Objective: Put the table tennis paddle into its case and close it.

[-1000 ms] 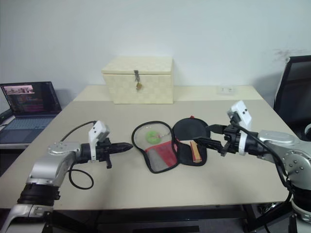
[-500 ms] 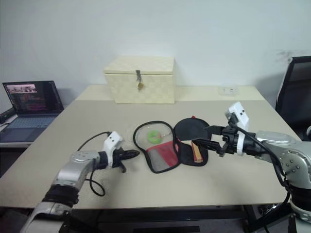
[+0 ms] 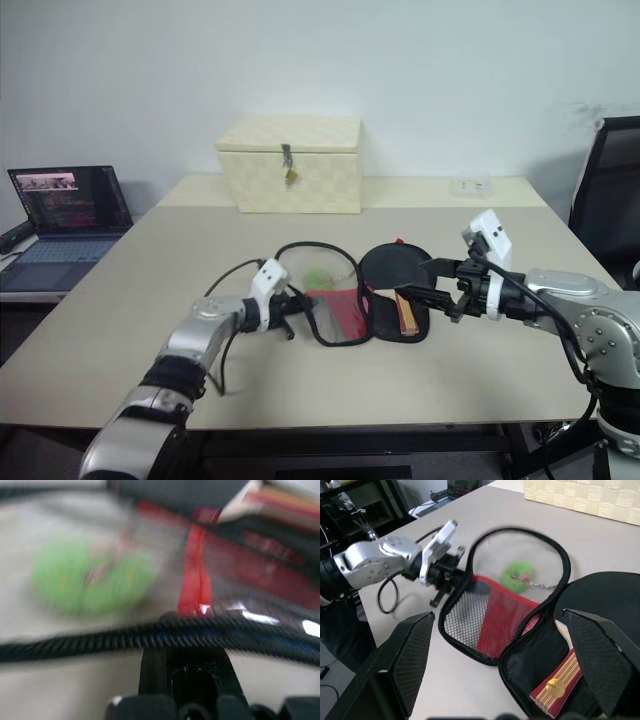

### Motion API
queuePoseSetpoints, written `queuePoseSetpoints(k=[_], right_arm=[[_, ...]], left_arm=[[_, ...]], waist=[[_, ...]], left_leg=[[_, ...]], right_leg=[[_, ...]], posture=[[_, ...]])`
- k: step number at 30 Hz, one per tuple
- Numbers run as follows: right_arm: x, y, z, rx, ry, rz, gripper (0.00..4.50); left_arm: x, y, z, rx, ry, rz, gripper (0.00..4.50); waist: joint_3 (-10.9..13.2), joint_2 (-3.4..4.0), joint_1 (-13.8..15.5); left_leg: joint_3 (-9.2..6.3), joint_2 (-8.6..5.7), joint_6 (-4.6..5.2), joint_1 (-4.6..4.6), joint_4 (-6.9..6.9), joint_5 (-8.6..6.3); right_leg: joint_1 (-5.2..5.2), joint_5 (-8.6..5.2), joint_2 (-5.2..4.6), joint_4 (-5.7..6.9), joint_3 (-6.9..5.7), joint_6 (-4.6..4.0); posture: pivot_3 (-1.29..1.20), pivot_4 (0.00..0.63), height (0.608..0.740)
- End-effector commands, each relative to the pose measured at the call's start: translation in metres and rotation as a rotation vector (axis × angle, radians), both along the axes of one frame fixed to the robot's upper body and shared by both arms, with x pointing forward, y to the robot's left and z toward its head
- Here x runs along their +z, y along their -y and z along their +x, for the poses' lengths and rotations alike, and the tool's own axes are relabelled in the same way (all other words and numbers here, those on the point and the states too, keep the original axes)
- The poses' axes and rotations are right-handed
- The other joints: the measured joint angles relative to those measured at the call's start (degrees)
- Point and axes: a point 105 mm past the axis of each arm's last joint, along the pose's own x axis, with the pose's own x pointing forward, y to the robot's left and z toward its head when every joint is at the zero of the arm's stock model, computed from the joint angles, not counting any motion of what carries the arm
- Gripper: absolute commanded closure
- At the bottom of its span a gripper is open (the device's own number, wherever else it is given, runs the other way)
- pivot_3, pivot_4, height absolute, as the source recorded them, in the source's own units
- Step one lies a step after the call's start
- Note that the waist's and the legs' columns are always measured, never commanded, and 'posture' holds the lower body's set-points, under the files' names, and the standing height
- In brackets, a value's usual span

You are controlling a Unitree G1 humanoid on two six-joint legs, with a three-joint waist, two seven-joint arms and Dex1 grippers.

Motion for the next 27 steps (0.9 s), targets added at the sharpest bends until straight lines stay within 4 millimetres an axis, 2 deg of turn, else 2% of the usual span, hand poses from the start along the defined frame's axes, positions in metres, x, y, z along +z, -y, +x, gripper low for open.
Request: queuePoseSetpoints(k=[1, 2, 7, 13, 19, 23, 27], right_arm=[[0.017, 0.004, 0.0, -0.014, 0.076, -0.005, 0.0], [0.018, 0.006, 0.0, -0.021, 0.08, -0.007, 0.0], [0.021, 0.014, 0.001, -0.056, 0.095, -0.019, 0.0], [0.024, 0.024, 0.002, -0.1, 0.108, -0.033, 0.0], [0.014, 0.023, 0.013, -0.135, 0.085, -0.027, 0.0], [-0.012, 0.026, 0.044, -0.238, 0.028, -0.027, 0.0], [-0.031, 0.037, 0.072, -0.353, 0.004, -0.065, 0.0]], left_arm=[[0.046, 0.038, 0.006, -0.111, 0.143, -0.022, 4.46], [0.054, 0.05, 0.007, -0.144, 0.163, -0.028, 4.46], [0.075, 0.084, 0.018, -0.167, 0.22, -0.042, 4.46], [0.085, 0.094, 0.025, -0.131, 0.265, -0.055, 4.46], [0.082, 0.075, 0.024, -0.136, 0.263, -0.085, 4.46], [0.077, 0.03, 0.009, -0.16, 0.234, -0.175, 4.46], [0.075, 0.001, -0.014, -0.181, 0.208, -0.216, 4.46]], waist=[[0.0, 0.0, 0.0], [0.0, 0.0, 0.0], [0.0, 0.0, -0.1], [0.0, -0.01, -0.5], [0.0, -0.01, -0.4], [0.0, 0.03, -1.4], [0.0, 0.05, -1.5]], left_leg=[[0.01, -0.06, 0.0, -0.01, 0.01, 0.0], [0.01, -0.12, 0.0, -0.01, 0.01, 0.0], [0.02, -0.37, 0.02, -0.01, 0.0, -0.01], [0.08, -0.37, 0.05, 0.03, -0.03, -0.03], [0.08, -0.38, 0.05, 0.03, -0.02, -0.03], [0.14, -0.31, 0.04, 0.11, -0.04, -0.02], [0.12, 0.05, 0.03, 0.1, -0.01, -0.01]], right_leg=[[0.0, 0.0, 0.0, 0.0, -0.02, 0.0], [0.0, 0.0, 0.0, -0.01, -0.02, 0.01], [0.0, 0.0, -0.02, -0.03, -0.01, 0.02], [-0.01, 0.0, -0.01, -0.01, 0.04, 0.02], [-0.01, 0.0, -0.02, 0.0, 0.04, 0.02], [-0.02, 0.0, 0.0, 0.06, 0.11, 0.02], [-0.08, -0.01, 0.0, 0.17, 0.1, 0.0]], posture=[[0.0, 0.15, 0.74], [0.0, 0.15, 0.74], [0.0, 0.15, 0.74], [0.0, 0.15, 0.74], [0.0, 0.15, 0.74], [0.0, 0.15, 0.74], [0.0, 0.15, 0.74]])
